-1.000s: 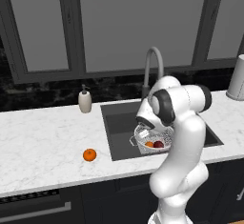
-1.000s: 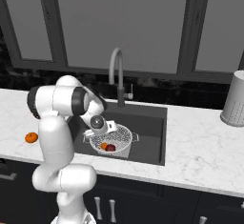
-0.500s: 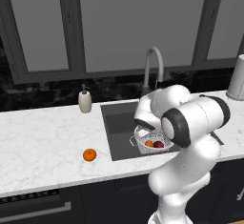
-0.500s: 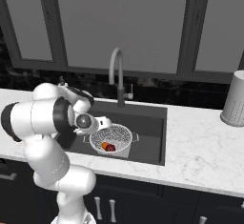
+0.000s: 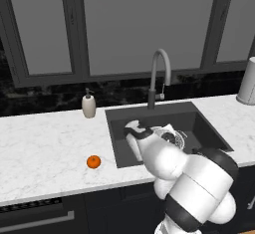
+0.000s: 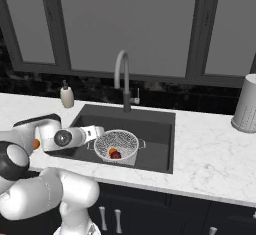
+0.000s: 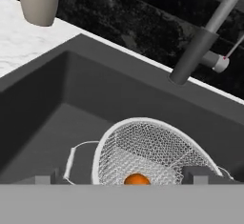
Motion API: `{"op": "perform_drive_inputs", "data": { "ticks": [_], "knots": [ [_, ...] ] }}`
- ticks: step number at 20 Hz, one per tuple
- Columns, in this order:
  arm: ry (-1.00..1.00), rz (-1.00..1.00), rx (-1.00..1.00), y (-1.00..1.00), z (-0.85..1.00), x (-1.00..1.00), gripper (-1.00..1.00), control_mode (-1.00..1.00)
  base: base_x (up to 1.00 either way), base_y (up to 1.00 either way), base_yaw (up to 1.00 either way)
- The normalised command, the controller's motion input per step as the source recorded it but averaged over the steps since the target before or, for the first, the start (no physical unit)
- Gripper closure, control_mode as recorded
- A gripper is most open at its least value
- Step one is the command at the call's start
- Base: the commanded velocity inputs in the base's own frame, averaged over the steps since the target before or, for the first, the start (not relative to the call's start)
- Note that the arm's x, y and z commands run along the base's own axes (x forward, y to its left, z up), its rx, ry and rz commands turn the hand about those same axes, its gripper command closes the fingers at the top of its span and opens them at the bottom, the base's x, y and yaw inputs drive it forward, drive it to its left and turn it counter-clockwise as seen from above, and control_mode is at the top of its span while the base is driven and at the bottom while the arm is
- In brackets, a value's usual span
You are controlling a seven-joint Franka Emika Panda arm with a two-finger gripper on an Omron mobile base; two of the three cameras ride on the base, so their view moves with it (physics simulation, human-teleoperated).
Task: Put the colander in the sink, put the orange, tangerine, pear in the colander, and turn on the sink faucet and pour water over the colander.
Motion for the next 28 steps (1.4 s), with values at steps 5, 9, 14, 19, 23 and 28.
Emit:
{"op": "perform_drive_inputs", "data": {
  "ticks": [5, 9, 14, 19, 23, 28],
  "knots": [
    [0.0, 0.0, 0.0, 0.04, 1.0, 0.0, -1.0, -1.0, 0.0, 0.0, 0.0],
    [0.02, 0.0, 0.0, 0.02, 1.0, 0.0, -1.0, -1.0, 0.0, 0.0, 0.0],
    [0.13, 0.0, 0.01, 0.09, 1.0, 0.0, -1.0, -1.0, 0.0, 0.0, 0.0],
    [0.37, 0.01, 0.09, 0.27, 1.0, -0.12, -1.0, -1.0, 0.0, 0.0, 0.0],
    [0.42, 0.01, 0.15, 0.46, 1.0, -0.39, -1.0, -1.0, 0.0, 0.0, 0.0],
    [0.14, 0.01, 0.01, 0.25, 1.0, -0.48, -1.0, -1.0, 0.0, 0.0, 0.0]
  ]
}}
